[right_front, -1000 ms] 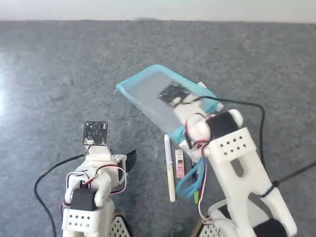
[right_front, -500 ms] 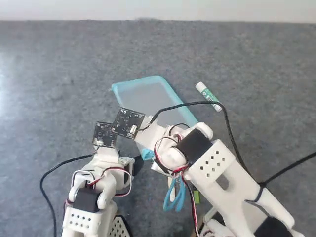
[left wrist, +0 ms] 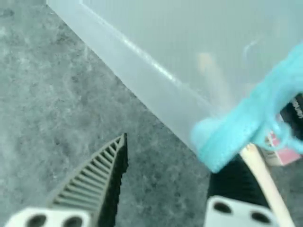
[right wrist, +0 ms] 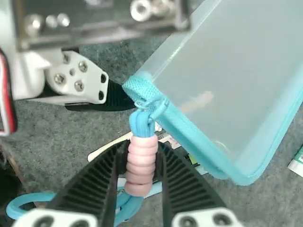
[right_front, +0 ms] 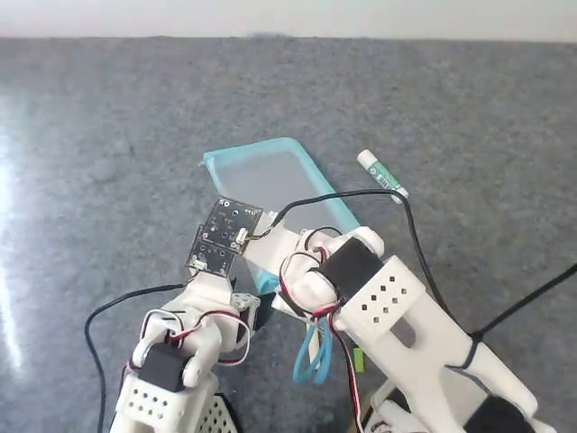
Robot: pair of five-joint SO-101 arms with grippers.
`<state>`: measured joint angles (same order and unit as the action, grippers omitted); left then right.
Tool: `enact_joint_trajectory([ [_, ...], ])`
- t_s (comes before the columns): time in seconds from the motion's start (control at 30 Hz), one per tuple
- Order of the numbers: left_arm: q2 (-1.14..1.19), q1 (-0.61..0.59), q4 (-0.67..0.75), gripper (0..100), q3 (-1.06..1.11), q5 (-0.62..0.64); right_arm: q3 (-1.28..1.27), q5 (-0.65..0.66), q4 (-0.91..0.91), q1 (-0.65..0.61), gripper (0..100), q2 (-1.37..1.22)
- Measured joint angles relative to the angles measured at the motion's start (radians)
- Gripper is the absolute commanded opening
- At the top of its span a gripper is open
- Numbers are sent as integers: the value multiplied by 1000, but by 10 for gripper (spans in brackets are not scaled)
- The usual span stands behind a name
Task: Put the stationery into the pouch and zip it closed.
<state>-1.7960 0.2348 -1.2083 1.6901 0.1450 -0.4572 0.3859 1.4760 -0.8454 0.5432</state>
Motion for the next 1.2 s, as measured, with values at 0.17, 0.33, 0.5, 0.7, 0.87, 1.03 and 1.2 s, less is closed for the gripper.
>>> enact_joint_trajectory([
  [0.17,0,-242,186,264,-12,-216,0,-25,-26,6,7,0],
  [0.33,0,-423,233,266,-87,-258,0,-69,-72,110,7,0],
  [0.5,0,-423,195,277,-227,-290,0,-112,-141,183,7,0],
  [0.7,17,-196,15,311,-384,-322,71,-118,-144,189,6,0],
  [0.87,233,-150,101,330,-400,-324,114,-118,-121,187,6,0],
  [1.03,344,-150,157,352,-400,-305,117,-118,-109,183,6,0],
  [1.2,339,-150,157,352,-400,-304,117,-118,-109,167,6,0],
])
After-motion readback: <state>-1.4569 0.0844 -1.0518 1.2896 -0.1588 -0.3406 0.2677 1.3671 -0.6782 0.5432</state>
